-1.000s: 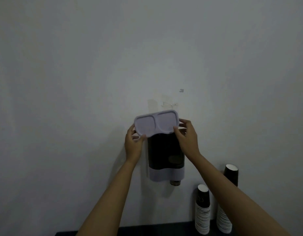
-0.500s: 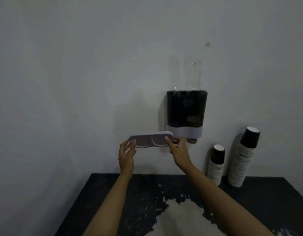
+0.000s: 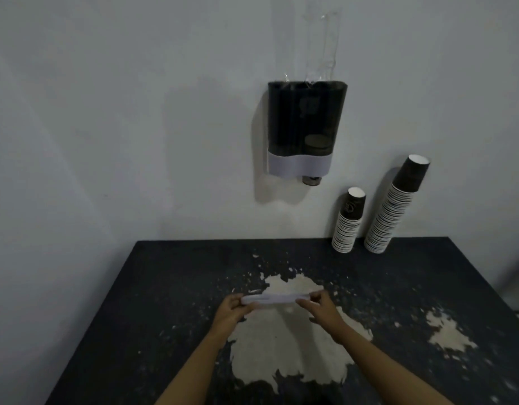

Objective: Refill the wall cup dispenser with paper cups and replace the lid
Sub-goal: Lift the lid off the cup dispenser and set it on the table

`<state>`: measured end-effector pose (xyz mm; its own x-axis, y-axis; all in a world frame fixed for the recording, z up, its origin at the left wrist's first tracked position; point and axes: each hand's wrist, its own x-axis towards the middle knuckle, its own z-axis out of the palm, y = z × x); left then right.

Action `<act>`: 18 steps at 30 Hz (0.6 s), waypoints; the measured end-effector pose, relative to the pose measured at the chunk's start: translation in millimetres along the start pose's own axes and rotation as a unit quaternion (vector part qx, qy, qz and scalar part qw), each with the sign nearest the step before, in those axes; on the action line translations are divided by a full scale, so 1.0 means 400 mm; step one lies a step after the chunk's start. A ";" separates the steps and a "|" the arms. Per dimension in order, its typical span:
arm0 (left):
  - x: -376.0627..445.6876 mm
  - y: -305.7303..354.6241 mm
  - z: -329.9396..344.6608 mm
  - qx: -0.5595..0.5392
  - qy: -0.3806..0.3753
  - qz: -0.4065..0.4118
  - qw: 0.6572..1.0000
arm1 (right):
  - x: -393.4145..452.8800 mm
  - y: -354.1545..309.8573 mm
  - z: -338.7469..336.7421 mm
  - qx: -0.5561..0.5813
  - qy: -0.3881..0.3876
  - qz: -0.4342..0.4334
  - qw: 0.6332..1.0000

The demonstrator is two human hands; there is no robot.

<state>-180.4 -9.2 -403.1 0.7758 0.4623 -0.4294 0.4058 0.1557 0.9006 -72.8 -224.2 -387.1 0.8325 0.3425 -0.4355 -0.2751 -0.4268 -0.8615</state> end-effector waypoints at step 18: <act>0.019 -0.107 0.092 0.127 0.024 -0.061 0.990 | 0.044 0.150 -0.026 -0.081 -0.008 0.079 0.994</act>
<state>-174.3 -44.5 -447.5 0.6917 0.4958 -0.5251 0.6086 -0.0086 0.7935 -69.6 -252.5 -443.6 0.7774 0.2729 -0.5667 -0.3199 -0.6042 -0.7298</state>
